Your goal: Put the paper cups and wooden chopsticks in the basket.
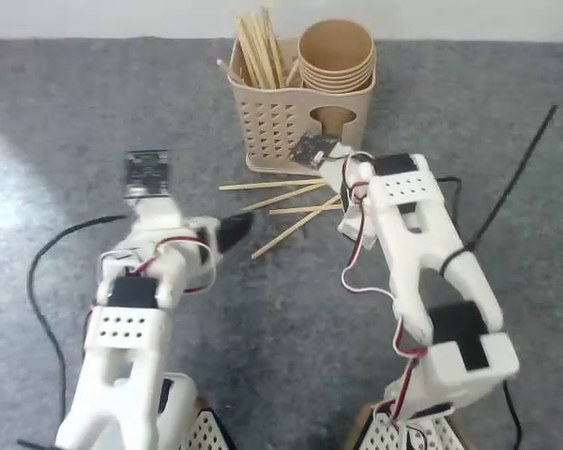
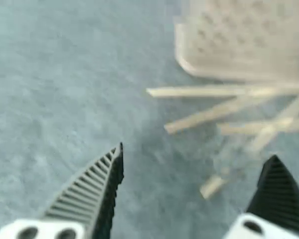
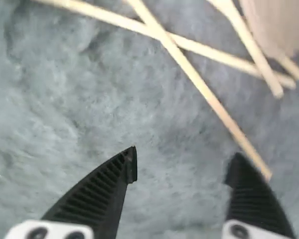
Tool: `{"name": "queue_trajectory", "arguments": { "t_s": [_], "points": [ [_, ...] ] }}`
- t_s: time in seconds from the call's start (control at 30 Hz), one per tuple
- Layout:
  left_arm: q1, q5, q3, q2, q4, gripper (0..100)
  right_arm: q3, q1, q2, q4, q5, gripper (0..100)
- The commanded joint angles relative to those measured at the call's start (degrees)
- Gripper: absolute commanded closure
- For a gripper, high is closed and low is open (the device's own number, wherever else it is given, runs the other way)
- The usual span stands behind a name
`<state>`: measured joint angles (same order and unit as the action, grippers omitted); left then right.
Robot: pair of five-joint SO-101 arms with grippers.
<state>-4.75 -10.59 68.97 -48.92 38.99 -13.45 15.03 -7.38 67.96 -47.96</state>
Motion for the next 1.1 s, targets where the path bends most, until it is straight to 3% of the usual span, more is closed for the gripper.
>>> {"name": "queue_trajectory", "arguments": {
  "t_s": [0.0, 0.23, 0.6, 0.93, 1.07],
  "points": [
    [-3.08, -0.97, 1.27, -1.76, -6.68, 60, 5.8, -0.22, -2.15, 0.4, -5.71, 69.8],
    [-3.52, -0.7, 1.36, -2.11, -6.86, 60, 14.77, -0.66, -12.26, 0.4, -6.86, 79.6],
    [-3.43, -0.62, 1.36, -1.85, -6.95, 60, 23.74, -0.75, -25.54, 0.4, -6.95, 80.4],
    [-3.25, -0.62, 1.45, -1.85, -6.95, 60, 24.18, -0.75, -26.07, 0.92, -6.77, 81.0],
    [-3.34, -0.62, 1.45, -1.85, -6.95, 60, 24.18, -1.45, -25.89, 1.01, -6.51, 93.8]
  ]
}}
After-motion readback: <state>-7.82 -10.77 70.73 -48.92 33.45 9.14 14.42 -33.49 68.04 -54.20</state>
